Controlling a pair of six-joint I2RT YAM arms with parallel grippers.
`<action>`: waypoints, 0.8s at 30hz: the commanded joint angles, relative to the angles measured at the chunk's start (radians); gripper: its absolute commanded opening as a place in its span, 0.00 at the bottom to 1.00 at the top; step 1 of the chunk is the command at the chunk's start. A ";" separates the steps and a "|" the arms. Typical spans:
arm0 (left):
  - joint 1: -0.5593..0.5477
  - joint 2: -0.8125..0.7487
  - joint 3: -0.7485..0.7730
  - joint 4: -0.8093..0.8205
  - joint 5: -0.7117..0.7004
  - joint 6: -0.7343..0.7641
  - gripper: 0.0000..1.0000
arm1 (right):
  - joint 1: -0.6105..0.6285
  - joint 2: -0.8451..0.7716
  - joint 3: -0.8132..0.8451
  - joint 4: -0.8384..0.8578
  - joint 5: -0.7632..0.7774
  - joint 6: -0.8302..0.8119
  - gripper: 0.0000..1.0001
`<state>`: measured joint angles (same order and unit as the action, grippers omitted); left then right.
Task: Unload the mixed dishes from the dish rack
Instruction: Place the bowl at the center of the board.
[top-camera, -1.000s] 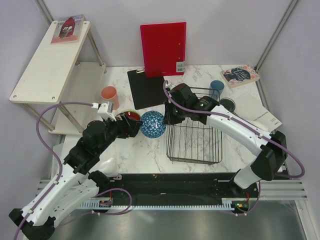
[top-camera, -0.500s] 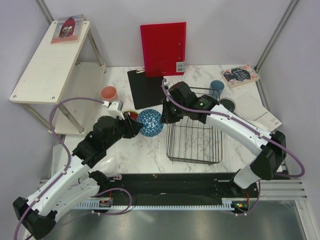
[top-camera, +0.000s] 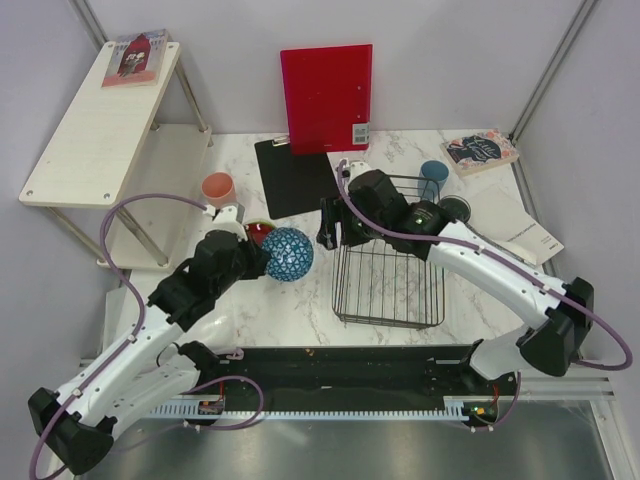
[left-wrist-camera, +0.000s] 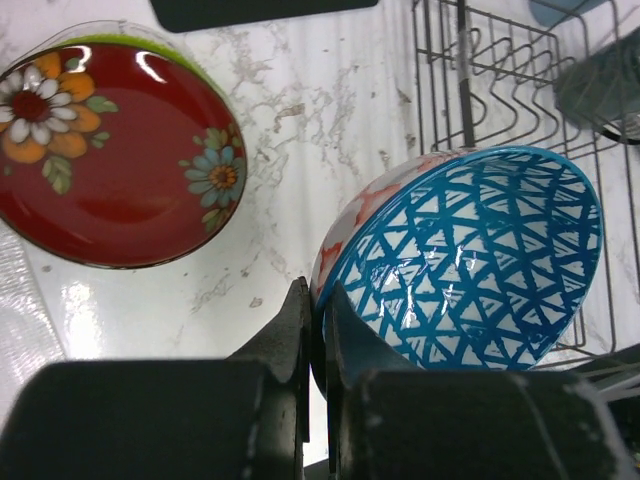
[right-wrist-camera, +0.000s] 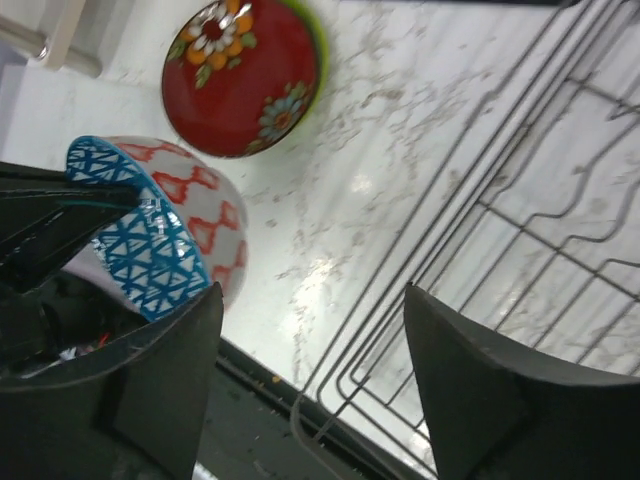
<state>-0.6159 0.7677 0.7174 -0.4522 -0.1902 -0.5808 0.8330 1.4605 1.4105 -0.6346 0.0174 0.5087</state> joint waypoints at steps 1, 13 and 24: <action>0.060 0.030 0.099 -0.026 -0.049 -0.010 0.02 | -0.005 -0.119 -0.053 0.055 0.284 -0.022 0.85; 0.407 0.376 0.217 -0.077 0.162 -0.074 0.02 | -0.005 -0.284 -0.217 0.141 0.388 -0.053 0.88; 0.446 0.622 0.306 -0.039 0.164 -0.096 0.02 | -0.005 -0.318 -0.306 0.199 0.326 -0.035 0.88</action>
<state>-0.1879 1.3575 0.9569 -0.5491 -0.0414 -0.6411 0.8284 1.1831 1.1213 -0.4984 0.3565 0.4713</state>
